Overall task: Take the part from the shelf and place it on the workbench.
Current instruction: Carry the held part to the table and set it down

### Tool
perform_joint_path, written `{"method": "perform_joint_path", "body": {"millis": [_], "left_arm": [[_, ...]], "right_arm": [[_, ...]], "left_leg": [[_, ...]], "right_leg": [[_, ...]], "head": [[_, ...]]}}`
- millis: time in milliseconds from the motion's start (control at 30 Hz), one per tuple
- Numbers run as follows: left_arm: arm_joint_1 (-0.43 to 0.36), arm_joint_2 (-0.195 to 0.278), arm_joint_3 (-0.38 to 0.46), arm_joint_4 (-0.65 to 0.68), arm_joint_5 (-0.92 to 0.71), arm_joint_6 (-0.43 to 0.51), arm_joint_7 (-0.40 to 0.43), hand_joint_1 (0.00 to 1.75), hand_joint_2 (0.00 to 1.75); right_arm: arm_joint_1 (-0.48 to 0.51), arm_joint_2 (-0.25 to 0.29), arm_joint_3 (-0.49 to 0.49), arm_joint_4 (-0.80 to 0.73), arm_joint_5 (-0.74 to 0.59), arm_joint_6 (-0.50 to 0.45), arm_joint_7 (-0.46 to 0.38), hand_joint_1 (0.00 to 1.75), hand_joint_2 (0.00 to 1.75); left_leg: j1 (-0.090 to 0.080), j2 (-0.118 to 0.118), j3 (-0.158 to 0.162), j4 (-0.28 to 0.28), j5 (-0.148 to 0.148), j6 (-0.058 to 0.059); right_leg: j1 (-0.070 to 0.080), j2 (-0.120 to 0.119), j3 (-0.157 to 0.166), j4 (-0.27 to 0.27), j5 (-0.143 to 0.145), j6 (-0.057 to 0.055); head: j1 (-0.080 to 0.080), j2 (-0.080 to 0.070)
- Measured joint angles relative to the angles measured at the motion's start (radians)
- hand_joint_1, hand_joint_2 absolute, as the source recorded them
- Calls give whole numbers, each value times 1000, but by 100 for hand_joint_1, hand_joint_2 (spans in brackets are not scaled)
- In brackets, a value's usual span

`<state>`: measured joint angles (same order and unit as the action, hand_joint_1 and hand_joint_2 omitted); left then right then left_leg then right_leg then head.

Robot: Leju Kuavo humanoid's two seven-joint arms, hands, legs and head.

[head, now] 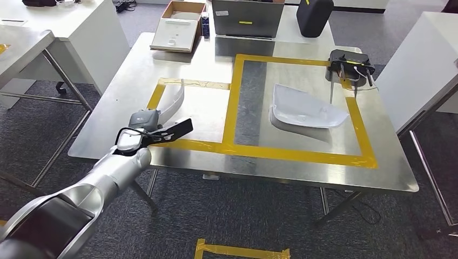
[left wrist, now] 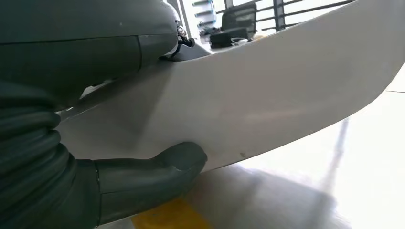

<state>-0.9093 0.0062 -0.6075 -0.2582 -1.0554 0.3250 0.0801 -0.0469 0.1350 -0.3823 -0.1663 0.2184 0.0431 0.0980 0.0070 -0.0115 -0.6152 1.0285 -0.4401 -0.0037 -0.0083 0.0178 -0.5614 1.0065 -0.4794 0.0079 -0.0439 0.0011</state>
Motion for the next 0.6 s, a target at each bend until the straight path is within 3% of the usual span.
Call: {"method": "perform_joint_path", "body": {"millis": [67, 133, 267, 600], "left_arm": [[2, 20, -22, 5, -25, 56, 9, 0, 175], [3, 39, -34, 7, -36, 131, -2, 0, 175], [3, 60, -39, 9, -7, 266, -31, 0, 0], [5, 44, 18, 0, 101, 366, -140, 0, 0]], "right_arm": [[2, 0, 0, 0, 1, 0, -6, 0, 0], [3, 0, 0, 0, 1, -2, -9, 0, 0], [3, 0, 0, 0, 2, -8, -12, 0, 0], [3, 7, 0, 0, 2, -12, -13, 0, 0]], "left_leg": [[0, 0, 0, 0, 0, 0], [0, -1, 0, 0, 0, 0], [0, -2, 0, 0, 0, 0], [0, -2, 0, 0, 0, 0]], "right_leg": [[0, 0, 0, 0, 0, 0], [0, 0, 0, 0, -1, -1], [0, -1, 0, 0, -1, -1], [0, -1, 0, 0, -1, -1]], "head": [[0, 0], [0, 0], [0, 0], [0, 0]]}}
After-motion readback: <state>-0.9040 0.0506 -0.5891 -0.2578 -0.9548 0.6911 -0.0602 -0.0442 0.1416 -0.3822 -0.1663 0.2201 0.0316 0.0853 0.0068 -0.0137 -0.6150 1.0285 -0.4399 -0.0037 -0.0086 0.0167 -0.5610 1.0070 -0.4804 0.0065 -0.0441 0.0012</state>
